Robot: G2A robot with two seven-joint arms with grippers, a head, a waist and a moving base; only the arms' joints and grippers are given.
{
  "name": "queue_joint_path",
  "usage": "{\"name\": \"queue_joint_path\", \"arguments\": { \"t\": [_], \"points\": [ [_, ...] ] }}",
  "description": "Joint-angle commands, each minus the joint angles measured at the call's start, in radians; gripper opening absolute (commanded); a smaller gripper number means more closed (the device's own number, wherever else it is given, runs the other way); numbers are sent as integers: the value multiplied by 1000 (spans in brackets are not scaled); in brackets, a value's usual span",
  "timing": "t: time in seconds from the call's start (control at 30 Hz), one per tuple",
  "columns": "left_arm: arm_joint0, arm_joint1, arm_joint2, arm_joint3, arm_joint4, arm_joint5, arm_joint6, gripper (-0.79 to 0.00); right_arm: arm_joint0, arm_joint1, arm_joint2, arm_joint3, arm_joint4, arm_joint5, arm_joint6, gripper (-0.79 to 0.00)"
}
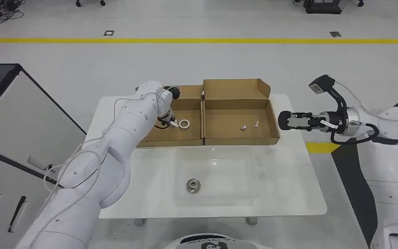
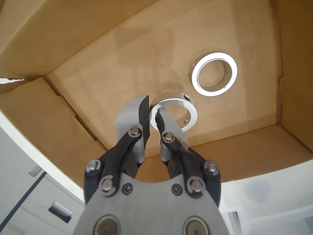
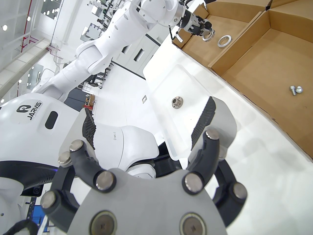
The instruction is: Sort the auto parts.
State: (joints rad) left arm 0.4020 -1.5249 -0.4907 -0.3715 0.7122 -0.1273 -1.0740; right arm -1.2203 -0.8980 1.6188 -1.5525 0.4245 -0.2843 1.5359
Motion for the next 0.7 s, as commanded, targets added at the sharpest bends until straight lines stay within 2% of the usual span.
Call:
{"name": "queue_joint_path", "arguments": {
  "t": [0.0,0.2,0.33,0.43,0.5,0.57,0.67],
  "points": [
    [-1,-11,1,24,-4,-12,4,-785,0,0,0,0,0,0,0,0],
    [-10,-39,5,82,-4,-34,15,-782,0,0,0,0,0,0,0,0],
    [-15,-52,4,109,-6,-48,20,-542,0,0,0,0,0,0,0,0],
    [-19,-60,1,126,-10,-66,23,-428,0,0,0,0,0,0,0,0],
    [-23,-63,-2,139,-12,-77,26,-403,0,0,0,0,0,0,0,0],
    [-28,-66,-4,150,-12,-84,30,-206,0,0,0,0,0,0,0,0],
    [-36,-68,-10,162,-16,-92,38,-80,0,0,0,0,0,0,0,0]
  ]
}}
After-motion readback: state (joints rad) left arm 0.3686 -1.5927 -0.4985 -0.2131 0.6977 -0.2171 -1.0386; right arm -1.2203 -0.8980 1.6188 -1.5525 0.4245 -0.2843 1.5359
